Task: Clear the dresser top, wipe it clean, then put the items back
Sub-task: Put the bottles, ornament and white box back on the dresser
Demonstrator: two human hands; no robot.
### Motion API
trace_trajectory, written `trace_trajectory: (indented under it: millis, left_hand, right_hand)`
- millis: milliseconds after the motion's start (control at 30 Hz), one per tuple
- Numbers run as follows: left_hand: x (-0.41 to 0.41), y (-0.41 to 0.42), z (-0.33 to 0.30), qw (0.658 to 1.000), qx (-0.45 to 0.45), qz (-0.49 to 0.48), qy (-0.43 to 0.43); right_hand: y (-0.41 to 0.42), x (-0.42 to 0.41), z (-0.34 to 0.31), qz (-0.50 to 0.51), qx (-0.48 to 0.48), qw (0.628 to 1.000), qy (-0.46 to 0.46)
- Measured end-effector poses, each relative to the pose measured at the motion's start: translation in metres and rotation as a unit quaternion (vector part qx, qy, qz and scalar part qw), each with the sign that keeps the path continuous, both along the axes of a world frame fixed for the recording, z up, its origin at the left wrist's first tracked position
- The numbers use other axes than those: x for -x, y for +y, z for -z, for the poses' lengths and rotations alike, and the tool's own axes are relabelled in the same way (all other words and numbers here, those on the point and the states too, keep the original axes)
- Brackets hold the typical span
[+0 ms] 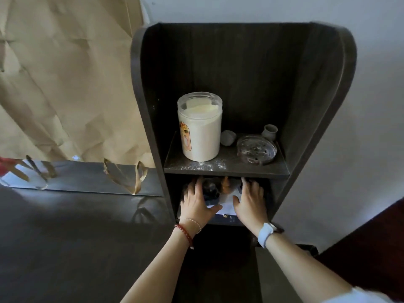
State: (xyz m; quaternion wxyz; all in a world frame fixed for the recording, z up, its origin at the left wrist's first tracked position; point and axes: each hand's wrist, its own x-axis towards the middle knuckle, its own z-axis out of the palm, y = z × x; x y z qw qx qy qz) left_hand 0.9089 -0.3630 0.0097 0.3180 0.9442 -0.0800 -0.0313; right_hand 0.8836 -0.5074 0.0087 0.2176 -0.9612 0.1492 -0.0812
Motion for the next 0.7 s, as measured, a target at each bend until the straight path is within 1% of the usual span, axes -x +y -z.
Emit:
trace_trajectory:
  millis: [67,167,267,400,567,633,700]
  left_hand:
    - [-0.01,-0.004,0.0,1.0,-0.022,0.008,-0.005]
    - [-0.023,-0.008,0.003,0.998,-0.033,0.051,0.008]
    - [-0.029,-0.002,0.015,0.997,-0.015,0.068,0.031]
    - [-0.033,0.006,0.02,0.997,0.023,0.068,0.017]
    - [-0.007,0.017,0.015,0.994,0.04,0.068,-0.072]
    - [0.013,0.03,0.018,0.993,0.058,0.06,-0.084]
    - [0.035,0.048,0.025,0.993,0.078,0.047,-0.071]
  right_hand:
    - [0.0,-0.009,0.005,0.009,0.004,1.0,0.001]
    - [-0.001,-0.014,0.013,0.022,0.002,1.0,-0.011]
    - [-0.004,-0.014,0.018,0.024,-0.001,0.999,-0.029]
    - [-0.004,-0.009,0.018,0.021,-0.01,0.999,-0.042]
    - [0.004,0.016,0.014,0.021,-0.081,0.993,-0.087]
    - [0.012,0.034,0.016,0.009,-0.115,0.987,-0.115]
    - [0.025,0.053,0.021,-0.032,-0.143,0.98,-0.134]
